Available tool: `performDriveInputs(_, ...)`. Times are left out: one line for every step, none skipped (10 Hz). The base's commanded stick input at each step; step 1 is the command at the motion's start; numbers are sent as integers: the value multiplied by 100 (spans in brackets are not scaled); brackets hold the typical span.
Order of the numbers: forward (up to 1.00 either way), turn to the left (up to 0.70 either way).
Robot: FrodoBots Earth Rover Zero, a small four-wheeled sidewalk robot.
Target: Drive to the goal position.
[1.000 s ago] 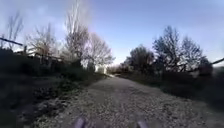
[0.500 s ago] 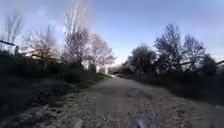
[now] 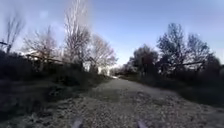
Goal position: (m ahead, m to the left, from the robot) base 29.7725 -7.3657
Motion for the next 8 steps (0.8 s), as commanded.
performDriveInputs(70,0)
performDriveInputs(70,-10)
performDriveInputs(70,-23)
performDriveInputs(70,-5)
performDriveInputs(70,0)
performDriveInputs(70,0)
performDriveInputs(70,0)
performDriveInputs(70,0)
